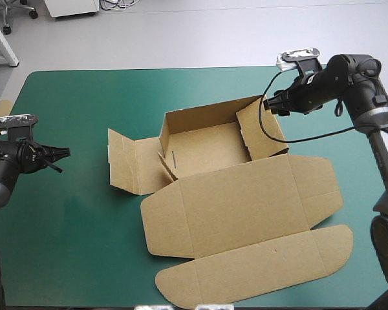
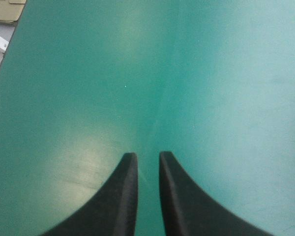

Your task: Fold the box

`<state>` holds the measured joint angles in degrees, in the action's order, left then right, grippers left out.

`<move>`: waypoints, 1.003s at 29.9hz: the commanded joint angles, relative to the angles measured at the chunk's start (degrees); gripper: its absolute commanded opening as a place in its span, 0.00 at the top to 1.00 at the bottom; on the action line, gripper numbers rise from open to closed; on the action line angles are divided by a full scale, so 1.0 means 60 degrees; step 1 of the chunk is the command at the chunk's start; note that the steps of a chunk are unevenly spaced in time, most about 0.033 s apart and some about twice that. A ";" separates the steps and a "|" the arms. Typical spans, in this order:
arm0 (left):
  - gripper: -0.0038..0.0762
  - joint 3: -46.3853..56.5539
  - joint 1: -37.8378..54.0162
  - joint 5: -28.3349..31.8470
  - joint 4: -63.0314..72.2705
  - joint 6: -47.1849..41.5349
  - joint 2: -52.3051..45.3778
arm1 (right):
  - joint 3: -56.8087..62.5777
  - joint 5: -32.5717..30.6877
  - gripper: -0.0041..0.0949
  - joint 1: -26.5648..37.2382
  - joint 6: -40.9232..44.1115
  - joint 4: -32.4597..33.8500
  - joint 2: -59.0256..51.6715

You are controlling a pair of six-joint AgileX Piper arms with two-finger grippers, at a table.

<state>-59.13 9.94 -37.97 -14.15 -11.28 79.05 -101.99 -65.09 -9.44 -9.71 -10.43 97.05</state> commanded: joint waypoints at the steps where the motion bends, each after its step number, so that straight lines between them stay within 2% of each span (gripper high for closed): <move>1: 0.81 -0.0257 -0.0065 0.0367 -0.0065 -0.0040 -0.0274 | 0.0906 0.1173 0.39 0.0031 0.0008 -0.0132 -0.0866; 6: 0.81 -0.0257 -0.0065 0.0367 -0.0065 -0.0040 -0.0274 | 0.2132 0.2478 0.39 0.0031 -0.0031 -0.0203 -0.0768; 12: 0.81 -0.0257 -0.0065 0.0385 -0.0142 -0.0040 -0.0274 | 0.1987 0.3052 0.39 0.0031 -0.0364 -0.0290 0.0035; 23: 0.81 -0.0257 -0.0065 0.0368 -0.0273 -0.0001 -0.0274 | 0.0198 0.1696 0.40 0.0031 -0.0456 -0.0645 0.1988; 25: 0.81 -0.0257 -0.0065 0.0368 -0.0273 -0.0001 -0.0274 | -0.0234 0.1216 0.45 0.0031 -0.0420 -0.0628 0.2282; 30: 0.81 -0.0257 -0.0065 0.0346 -0.0273 -0.0001 -0.0274 | -0.1157 -0.0062 0.75 0.0011 -0.0541 -0.0582 0.3006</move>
<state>-59.13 9.94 -37.94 -14.99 -11.13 79.05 -104.69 -61.85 -9.44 -12.08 -13.42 116.16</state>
